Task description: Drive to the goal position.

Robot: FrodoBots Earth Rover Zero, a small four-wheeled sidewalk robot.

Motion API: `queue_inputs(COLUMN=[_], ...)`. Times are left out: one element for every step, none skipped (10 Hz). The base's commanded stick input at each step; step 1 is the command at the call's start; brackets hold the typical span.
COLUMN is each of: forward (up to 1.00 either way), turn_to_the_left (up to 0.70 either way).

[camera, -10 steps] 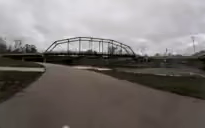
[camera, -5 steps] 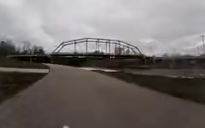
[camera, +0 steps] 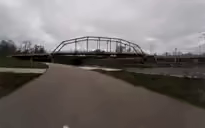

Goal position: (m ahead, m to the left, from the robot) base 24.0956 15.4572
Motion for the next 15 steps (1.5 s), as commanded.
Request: queue_inputs(forward=[1.00, 1.00, 1.00, 1.00, 1.00, 1.00, 1.00, 1.00, 1.00, 1.00, 1.00, 1.00, 1.00, 1.00, 1.00], turn_to_the_left=[0.00, 0.00, 0.00, 0.00, 0.27, 0.40, 0.26, 0.02, 0.00, 0.00, 0.00, 0.00, 0.00, 0.00, 0.00])
